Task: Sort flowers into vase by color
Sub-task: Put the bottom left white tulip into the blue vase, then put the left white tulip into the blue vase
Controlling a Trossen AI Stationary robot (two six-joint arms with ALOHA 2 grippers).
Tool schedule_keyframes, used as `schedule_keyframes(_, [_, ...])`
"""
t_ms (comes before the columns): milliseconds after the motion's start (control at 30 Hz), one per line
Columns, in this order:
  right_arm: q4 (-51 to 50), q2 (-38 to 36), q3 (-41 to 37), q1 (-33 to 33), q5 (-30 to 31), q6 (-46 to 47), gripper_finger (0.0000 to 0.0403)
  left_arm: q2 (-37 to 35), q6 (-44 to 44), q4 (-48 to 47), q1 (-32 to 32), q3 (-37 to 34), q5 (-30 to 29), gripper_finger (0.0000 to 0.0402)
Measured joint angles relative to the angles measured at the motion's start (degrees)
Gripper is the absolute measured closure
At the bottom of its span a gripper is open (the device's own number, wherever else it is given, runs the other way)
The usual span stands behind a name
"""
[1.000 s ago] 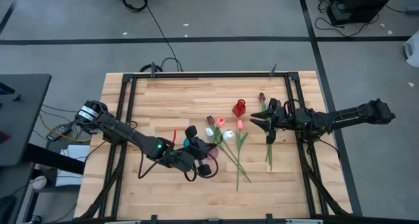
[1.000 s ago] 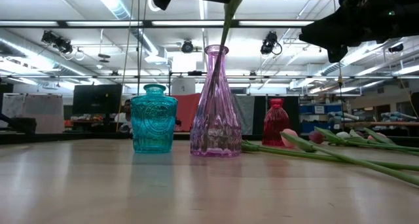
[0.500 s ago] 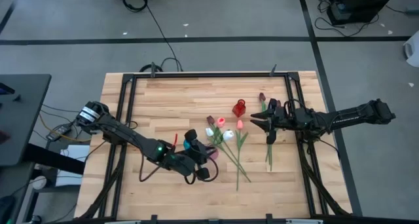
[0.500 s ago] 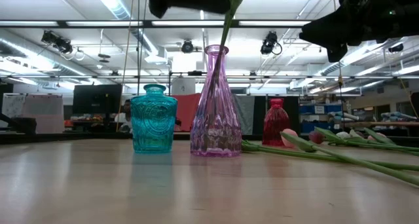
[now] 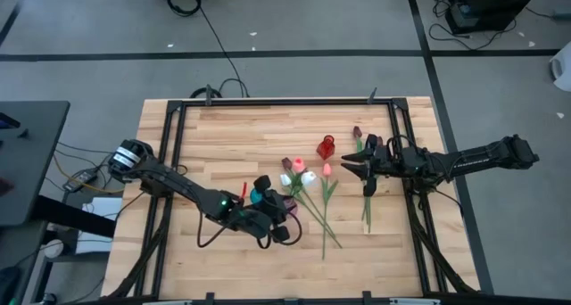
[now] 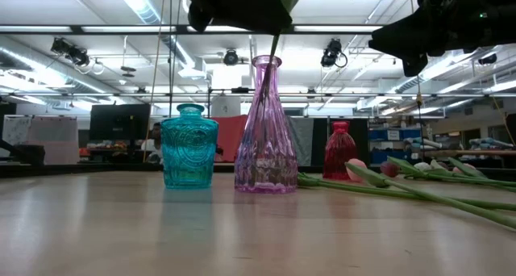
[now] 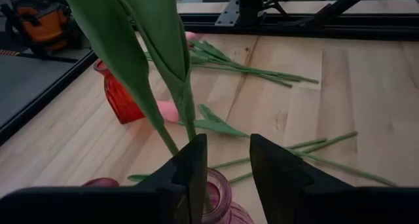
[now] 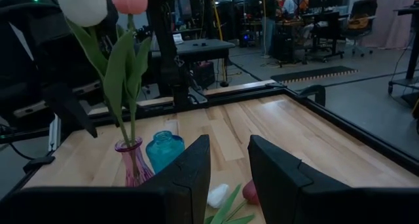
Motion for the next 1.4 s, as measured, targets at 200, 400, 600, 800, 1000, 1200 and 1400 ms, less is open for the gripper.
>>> schedule_keyframes(200, [0.02, -0.02, 0.00, 0.00, 0.00, -0.10, 0.0285, -1.85, 1.06, -1.26, -1.16, 0.00, -3.36, 0.0281])
schedule_keyframes(400, [0.02, -0.02, 0.00, 0.00, 0.00, -0.09, 0.0285, -1.61, 1.05, -1.21, -0.35, 0.00, -4.65, 0.0281])
schedule_keyframes(600, [0.02, 0.00, 0.00, 0.00, 0.00, -0.10, 0.0285, -0.78, 1.64, 0.01, 0.99, 0.00, -1.98, 0.0281])
schedule_keyframes(800, [0.04, 0.00, 0.00, 0.00, 0.00, -0.10, 0.0285, -0.25, 2.43, 0.34, 1.26, 0.00, -1.62, 0.0281])
schedule_keyframes(1000, [0.05, 0.00, 0.00, 0.00, 0.00, -0.10, 0.0285, 0.03, 2.93, 0.57, 1.33, 0.00, -1.91, 0.0292])
schedule_keyframes(1200, [0.07, 0.00, 0.00, 0.00, 0.00, -0.10, 0.0285, 0.03, 2.72, 0.93, 1.87, 0.00, -2.15, 0.0345])
schedule_keyframes(1400, [0.07, 0.00, 0.00, 0.00, 0.00, -0.10, 0.0285, 0.03, 1.36, 1.27, 2.56, 0.00, -0.50, 0.0394])
